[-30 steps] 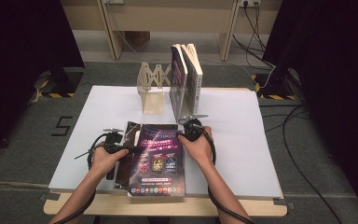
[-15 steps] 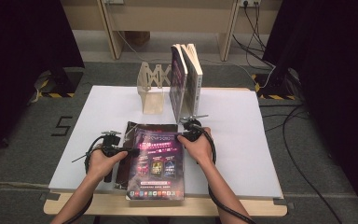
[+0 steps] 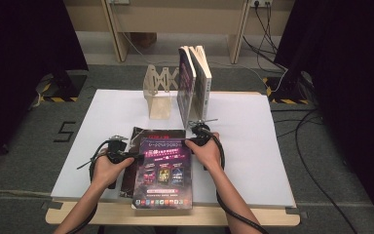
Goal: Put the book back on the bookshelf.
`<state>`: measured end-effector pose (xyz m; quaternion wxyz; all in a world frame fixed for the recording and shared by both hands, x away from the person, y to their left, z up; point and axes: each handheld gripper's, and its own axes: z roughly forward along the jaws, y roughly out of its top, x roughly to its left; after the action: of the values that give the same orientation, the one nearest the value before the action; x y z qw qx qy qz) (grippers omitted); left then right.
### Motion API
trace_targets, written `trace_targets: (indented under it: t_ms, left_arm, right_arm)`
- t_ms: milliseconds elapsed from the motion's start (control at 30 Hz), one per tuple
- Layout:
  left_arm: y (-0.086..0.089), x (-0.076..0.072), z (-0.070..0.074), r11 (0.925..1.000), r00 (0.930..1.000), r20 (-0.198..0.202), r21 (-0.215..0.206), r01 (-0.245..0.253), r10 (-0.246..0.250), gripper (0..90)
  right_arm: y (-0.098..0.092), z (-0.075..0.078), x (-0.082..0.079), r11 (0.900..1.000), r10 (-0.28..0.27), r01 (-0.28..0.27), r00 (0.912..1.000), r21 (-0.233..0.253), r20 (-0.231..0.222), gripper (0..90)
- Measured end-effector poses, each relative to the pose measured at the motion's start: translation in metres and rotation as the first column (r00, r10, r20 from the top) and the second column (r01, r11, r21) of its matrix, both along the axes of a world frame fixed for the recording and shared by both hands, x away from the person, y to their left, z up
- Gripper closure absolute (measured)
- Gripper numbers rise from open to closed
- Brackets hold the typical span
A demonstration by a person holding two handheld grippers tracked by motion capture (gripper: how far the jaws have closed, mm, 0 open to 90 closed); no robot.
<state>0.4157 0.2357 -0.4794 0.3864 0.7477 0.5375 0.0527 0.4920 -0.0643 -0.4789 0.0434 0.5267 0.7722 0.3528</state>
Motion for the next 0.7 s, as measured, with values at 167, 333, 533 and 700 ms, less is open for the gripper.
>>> trace_targets:
  t_ms: [167,333,533,700]
  left_arm:
    - [-0.001,0.002,-0.001,0.9999,0.9999,-0.011,0.011,-0.007,0.007,61.9]
    - [-0.003,0.001,-0.001,0.9996,0.9999,-0.006,0.024,-0.015,0.015,63.1]
    - [-0.004,0.001,-0.001,0.9993,0.9999,-0.005,0.034,-0.015,0.015,63.5]
    - [-0.004,0.001,-0.001,0.9993,0.9999,-0.004,0.036,-0.014,0.014,64.0]
  right_arm:
    - [-0.001,0.0,0.004,1.0,0.001,0.0,0.9998,0.019,-0.02,53.5]
    - [-0.002,-0.001,0.004,0.999,-0.003,0.004,0.9997,0.036,-0.025,53.5]
    - [-0.004,0.0,0.005,0.999,-0.006,0.008,0.9991,0.044,-0.043,57.0]
    - [-0.004,0.0,0.013,0.998,-0.008,0.012,0.9982,0.06,-0.06,58.0]
